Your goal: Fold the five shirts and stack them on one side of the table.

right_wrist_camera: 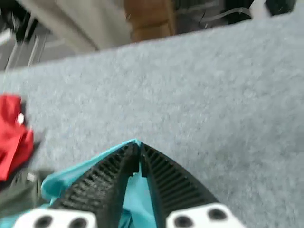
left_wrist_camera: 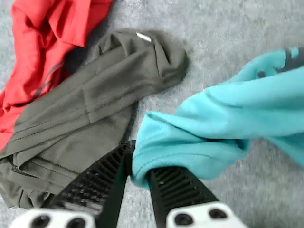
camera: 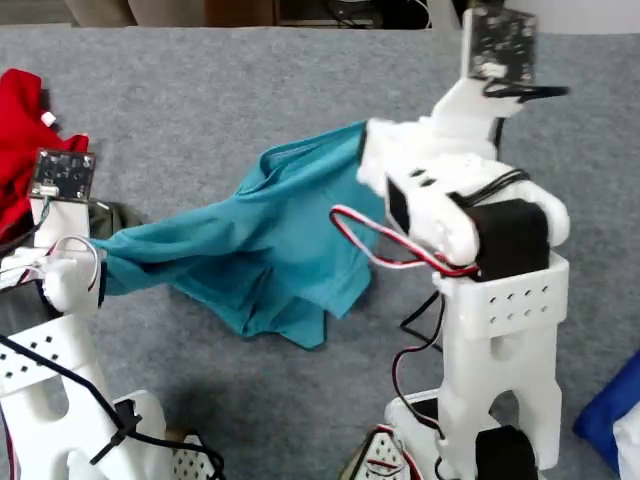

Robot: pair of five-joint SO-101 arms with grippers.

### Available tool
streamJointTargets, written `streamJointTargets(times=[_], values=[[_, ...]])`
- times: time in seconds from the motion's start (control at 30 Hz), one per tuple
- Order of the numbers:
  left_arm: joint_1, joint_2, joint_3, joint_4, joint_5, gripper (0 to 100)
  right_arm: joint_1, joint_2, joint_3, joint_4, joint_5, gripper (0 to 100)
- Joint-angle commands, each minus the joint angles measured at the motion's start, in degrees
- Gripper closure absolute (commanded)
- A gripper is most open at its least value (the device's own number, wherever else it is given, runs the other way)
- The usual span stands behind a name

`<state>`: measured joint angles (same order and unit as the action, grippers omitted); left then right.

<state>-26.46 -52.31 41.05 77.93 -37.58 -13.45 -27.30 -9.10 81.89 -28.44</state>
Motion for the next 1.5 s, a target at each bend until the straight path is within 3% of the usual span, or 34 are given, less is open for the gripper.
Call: streamJointTargets(times=[0.0, 0.33, 0.53, 0.73, 0.93, 1.37, 1.47], values=[[-0.4, -1.1, 0.1, 2.8, -1.9, 98, 4.0, -1.6, -2.9, -4.6, -0.2, 99.4], [0.0, -0.7, 3.6, 6.5, -1.9, 98, 9.6, -1.1, -1.6, -12.3, -0.2, 99.4], [0.0, -0.8, 4.0, 6.5, -1.9, 98, 0.0, 0.6, 11.7, -19.3, -0.2, 99.4], [0.0, -1.0, 4.0, 6.3, -1.6, 98, -5.4, 16.2, 14.3, -29.1, -0.2, 99.1], [-0.3, -1.0, 4.4, 1.4, 4.7, 98, -7.6, 41.0, -4.0, -26.5, 0.2, 99.0], [0.6, -0.6, 4.4, 1.0, 6.2, 98, -12.8, 88.4, -66.6, 7.6, 0.3, 98.4], [1.9, -0.6, 5.1, 0.4, 6.2, 98, -13.6, 95.4, -78.4, 14.3, 0.4, 89.8]])
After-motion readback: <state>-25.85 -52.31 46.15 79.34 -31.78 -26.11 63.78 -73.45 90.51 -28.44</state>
